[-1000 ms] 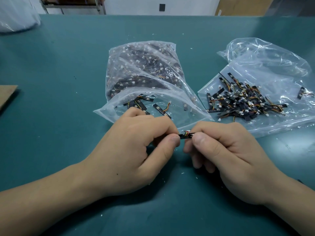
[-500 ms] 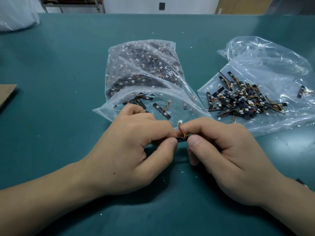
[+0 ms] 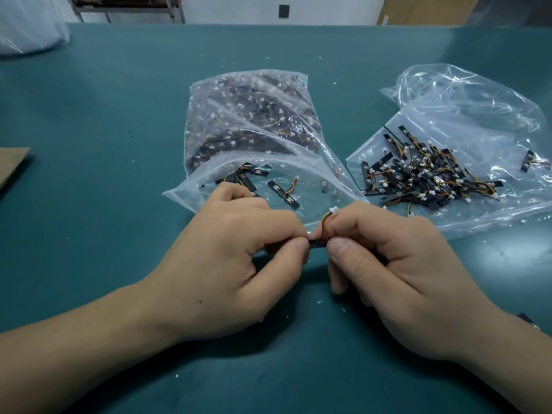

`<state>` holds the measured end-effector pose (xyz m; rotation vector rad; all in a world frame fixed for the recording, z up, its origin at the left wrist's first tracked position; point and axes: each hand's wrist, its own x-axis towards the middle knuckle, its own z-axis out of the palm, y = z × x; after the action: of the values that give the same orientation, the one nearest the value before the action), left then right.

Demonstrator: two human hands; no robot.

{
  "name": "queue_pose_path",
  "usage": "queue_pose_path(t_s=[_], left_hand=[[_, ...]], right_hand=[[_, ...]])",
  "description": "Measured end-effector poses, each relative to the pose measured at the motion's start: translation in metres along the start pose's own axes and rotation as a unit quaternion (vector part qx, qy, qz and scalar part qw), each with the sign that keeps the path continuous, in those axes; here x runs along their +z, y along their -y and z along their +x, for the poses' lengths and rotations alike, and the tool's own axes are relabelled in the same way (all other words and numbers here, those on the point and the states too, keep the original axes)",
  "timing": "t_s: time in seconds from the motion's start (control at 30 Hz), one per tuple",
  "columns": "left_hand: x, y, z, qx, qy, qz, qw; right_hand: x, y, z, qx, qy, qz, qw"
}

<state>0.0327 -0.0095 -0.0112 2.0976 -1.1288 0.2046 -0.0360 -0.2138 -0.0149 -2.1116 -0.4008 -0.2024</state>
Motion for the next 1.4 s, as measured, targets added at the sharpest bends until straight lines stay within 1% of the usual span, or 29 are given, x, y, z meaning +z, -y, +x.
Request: queue_pose_path(t_s=[0.07, 0.17, 0.3, 0.43, 0.57, 0.8, 0.97, 1.07, 1.23, 1.33, 1.4], left_hand=[[0.0002, 0.0001, -0.0004, 0.002, -0.01, -0.006, 1.0], [-0.0006, 0.0002, -0.001, 0.005, -0.018, -0.019, 1.0], [-0.0009, 0.0011, -0.0008, 0.008, -0.002, -0.01, 1.0], [-0.001, 0.0005, -0.0012, 0.012, -0.001, -0.014, 1.0], [-0.0004, 0.0013, -0.0007, 0.014, 0.002, -0.011, 1.0], [-0.0003, 0.0016, -0.0017, 0.019, 0.001, -0.001, 1.0], [-0.0002, 0.0021, -0.0023, 0.025, -0.01, 0.007, 1.0], [-0.0011, 0.0019, -0.0018, 0.023, -0.016, -0.016, 0.999], [-0.0007, 0.0007, -0.0016, 0.019, -0.011, -0.015, 1.0], [-0.0018, 0.0009, -0.0022, 0.02, -0.001, -0.029, 0.999], [-0.0013, 0.0016, -0.0021, 0.02, -0.002, -0.017, 1.0]], right_hand=[[0.0007, 0.0013, 0.001, 0.011, -0.001, 0.01, 1.0], [0.0002, 0.0025, 0.0029, 0.026, 0.005, -0.007, 1.0], [-0.001, 0.0048, 0.0019, 0.015, 0.001, -0.021, 1.0], [-0.0011, 0.0054, 0.0022, 0.018, 0.007, -0.001, 1.0], [-0.0009, 0.0051, 0.0028, 0.016, 0.007, -0.013, 1.0], [-0.0016, 0.0055, 0.002, 0.026, 0.006, 0.004, 1.0], [-0.0008, 0.0065, 0.003, 0.024, 0.011, -0.011, 1.0], [-0.0001, 0.0066, 0.0029, 0.021, 0.005, -0.009, 1.0], [-0.0007, 0.0055, 0.0021, 0.017, -0.01, -0.01, 1.0], [-0.0003, 0.006, 0.0022, 0.013, -0.003, -0.024, 1.0], [-0.0005, 0.006, 0.0019, 0.007, 0.002, -0.038, 0.999]])
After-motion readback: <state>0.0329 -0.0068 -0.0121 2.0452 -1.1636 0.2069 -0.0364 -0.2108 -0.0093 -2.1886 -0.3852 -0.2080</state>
